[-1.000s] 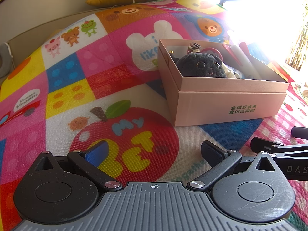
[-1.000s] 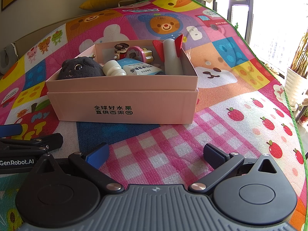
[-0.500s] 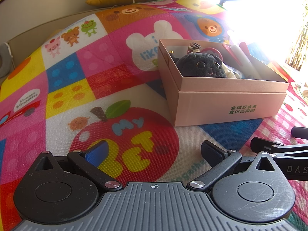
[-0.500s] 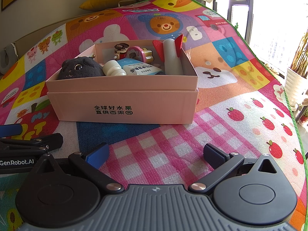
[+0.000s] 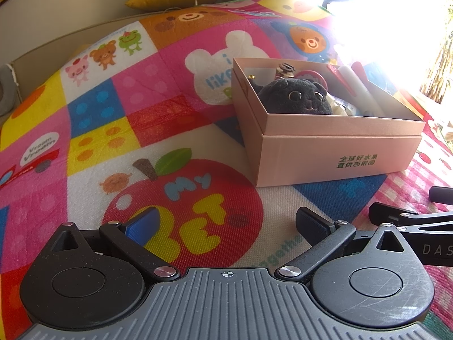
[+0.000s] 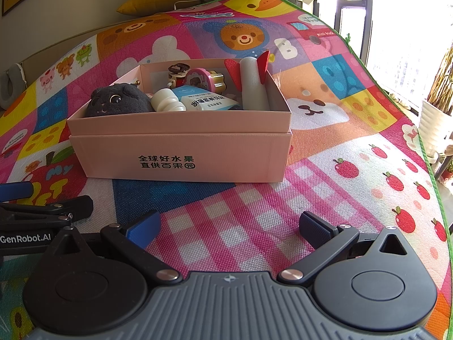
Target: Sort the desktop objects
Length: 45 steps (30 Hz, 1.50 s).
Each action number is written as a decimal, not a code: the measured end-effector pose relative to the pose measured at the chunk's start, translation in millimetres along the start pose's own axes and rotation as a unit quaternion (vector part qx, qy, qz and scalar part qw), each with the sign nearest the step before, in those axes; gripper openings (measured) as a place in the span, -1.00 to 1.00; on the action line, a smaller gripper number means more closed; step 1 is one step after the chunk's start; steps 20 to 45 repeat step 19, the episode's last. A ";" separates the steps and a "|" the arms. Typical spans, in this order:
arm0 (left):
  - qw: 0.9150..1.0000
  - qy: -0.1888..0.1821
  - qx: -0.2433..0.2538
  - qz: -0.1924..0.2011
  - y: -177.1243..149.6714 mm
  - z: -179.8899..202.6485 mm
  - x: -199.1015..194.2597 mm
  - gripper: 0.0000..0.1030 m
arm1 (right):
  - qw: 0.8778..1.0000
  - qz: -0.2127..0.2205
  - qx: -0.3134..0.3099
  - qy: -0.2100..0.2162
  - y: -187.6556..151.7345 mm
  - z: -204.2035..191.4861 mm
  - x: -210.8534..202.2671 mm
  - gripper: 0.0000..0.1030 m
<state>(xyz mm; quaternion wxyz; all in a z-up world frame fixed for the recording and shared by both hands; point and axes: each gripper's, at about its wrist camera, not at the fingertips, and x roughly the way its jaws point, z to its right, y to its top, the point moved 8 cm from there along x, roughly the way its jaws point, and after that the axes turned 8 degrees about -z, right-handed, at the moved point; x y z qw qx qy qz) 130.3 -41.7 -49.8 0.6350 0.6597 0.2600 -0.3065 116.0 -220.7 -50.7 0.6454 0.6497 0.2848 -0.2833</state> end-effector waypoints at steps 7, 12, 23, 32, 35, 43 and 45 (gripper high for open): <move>0.999 -0.006 0.001 -0.034 -2.2 -1.9 -3.3 1.00 | 1.000 0.000 0.000 0.000 0.1 0.4 0.2 1.00; 0.999 -0.005 0.002 -0.033 -4.2 -1.5 -4.3 1.00 | 1.000 0.000 -0.001 -0.001 0.1 0.6 0.1 1.00; 0.999 -0.014 0.007 -0.031 -5.3 -2.4 -5.6 1.00 | 1.000 0.000 -0.001 -0.001 0.1 0.3 -0.1 1.00; 0.999 -0.014 0.007 -0.031 -5.3 -2.4 -5.6 1.00 | 1.000 0.000 -0.001 -0.001 0.1 0.3 -0.1 1.00; 0.999 -0.014 0.007 -0.031 -5.3 -2.4 -5.6 1.00 | 1.000 0.000 -0.001 -0.001 0.1 0.3 -0.1 1.00; 0.999 -0.014 0.007 -0.031 -5.3 -2.4 -5.6 1.00 | 1.000 0.000 -0.001 -0.001 0.1 0.3 -0.1 1.00; 0.999 -0.014 0.007 -0.031 -5.3 -2.4 -5.6 1.00 | 1.000 0.000 -0.001 -0.001 0.1 0.3 -0.1 1.00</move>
